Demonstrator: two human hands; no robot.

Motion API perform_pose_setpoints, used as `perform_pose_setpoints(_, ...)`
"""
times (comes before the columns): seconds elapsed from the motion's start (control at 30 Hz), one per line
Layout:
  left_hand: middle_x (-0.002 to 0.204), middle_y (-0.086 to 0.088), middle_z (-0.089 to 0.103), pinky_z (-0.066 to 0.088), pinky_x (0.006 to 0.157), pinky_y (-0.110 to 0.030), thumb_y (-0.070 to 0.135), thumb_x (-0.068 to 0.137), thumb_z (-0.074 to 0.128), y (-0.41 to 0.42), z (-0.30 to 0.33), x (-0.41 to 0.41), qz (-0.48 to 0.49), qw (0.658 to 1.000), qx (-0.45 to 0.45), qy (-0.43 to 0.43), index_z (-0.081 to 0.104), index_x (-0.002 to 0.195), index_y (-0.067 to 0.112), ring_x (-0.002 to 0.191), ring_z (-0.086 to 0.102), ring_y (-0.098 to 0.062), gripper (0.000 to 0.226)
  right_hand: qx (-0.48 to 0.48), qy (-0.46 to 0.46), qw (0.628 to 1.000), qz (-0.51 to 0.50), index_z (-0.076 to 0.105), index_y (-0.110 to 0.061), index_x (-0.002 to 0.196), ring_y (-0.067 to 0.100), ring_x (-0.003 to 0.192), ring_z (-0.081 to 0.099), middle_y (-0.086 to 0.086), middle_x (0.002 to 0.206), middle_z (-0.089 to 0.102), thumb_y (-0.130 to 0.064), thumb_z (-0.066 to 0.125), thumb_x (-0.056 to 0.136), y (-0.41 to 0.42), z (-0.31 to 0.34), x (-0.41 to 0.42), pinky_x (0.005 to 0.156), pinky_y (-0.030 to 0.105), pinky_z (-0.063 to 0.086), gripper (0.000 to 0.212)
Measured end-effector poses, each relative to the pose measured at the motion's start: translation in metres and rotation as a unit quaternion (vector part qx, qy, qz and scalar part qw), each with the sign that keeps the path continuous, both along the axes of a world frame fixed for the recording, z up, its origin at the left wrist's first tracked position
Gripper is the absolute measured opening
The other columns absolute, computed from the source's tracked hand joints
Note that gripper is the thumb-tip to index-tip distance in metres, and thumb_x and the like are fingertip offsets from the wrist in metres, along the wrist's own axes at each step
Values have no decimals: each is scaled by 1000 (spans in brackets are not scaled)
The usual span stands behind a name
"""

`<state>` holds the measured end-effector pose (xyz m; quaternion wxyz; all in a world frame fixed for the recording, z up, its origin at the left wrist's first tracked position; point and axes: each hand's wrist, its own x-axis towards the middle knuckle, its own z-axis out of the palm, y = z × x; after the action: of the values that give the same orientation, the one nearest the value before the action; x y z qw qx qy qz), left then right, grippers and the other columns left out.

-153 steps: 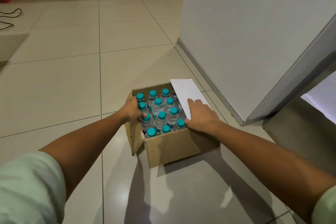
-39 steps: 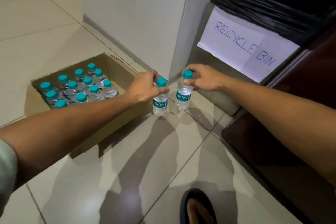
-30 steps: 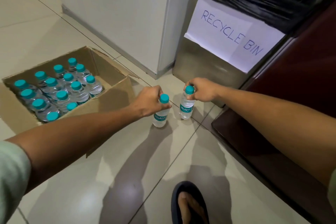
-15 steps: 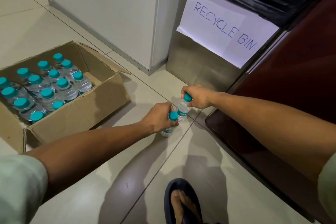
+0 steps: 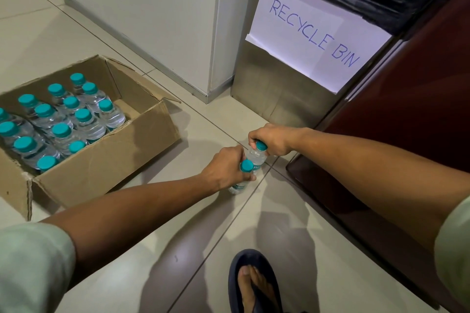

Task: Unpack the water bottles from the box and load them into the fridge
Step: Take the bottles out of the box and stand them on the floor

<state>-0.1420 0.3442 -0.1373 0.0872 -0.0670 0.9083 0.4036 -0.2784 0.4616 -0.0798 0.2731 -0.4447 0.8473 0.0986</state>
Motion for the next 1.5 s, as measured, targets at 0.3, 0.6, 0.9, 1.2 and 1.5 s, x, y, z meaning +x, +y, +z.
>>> perform_pose_setpoints(0.3, 99, 11, 58, 43, 69, -19, 42, 73, 82, 11, -1, 5, 6, 1000, 24, -6, 45, 98, 31, 83, 58, -9, 46, 8, -23, 999, 34, 51, -25, 102, 16, 93, 51, -4, 100, 54, 1, 66, 89, 1, -6, -6, 62, 15, 37, 33)
perform_pose_setpoints(0.6, 118, -3, 66, 54, 88, -32, 42, 76, 80, 10, 6, 0, -28, 999, 12, -34, 52, 116, 18, 100, 63, -20, 55, 65, -73, 995, -8, 52, -19, 130, 24, 118, 55, 7, 132, 55, 8, 62, 91, -8, 1, -13, 96, 32, 54, 49)
perform_pose_setpoints(0.9, 93, -1, 64, 52, 73, -31, 77, 86, 38, -22, 21, -2, 15, 996, -80, -28, 57, 98, 19, 83, 59, -15, 63, -12, -49, 996, -68, 52, -22, 136, 22, 133, 49, 5, 146, 51, 12, 50, 89, -26, 17, -26, 105, 33, 49, 59)
perform_pose_setpoints(1.2, 87, 1, 64, 54, 75, -37, 57, 93, 53, -127, 58, 14, 139, 984, -97, 53, 59, 96, 20, 83, 61, -17, 39, -180, -30, 983, -35, 60, -22, 130, 7, 108, 57, -2, 133, 62, -3, 53, 94, -111, 31, -13, 86, 14, 40, 41)
perform_pose_setpoints(1.5, 99, -3, 62, 48, 78, -35, 35, 91, 63, -244, 61, 56, 323, 932, -138, 85, 55, 100, 19, 90, 57, -18, 21, -293, -55, 954, 10, 54, -18, 137, 16, 101, 59, 5, 132, 62, -18, 59, 96, -227, 42, 38, 88, 25, 43, 41)
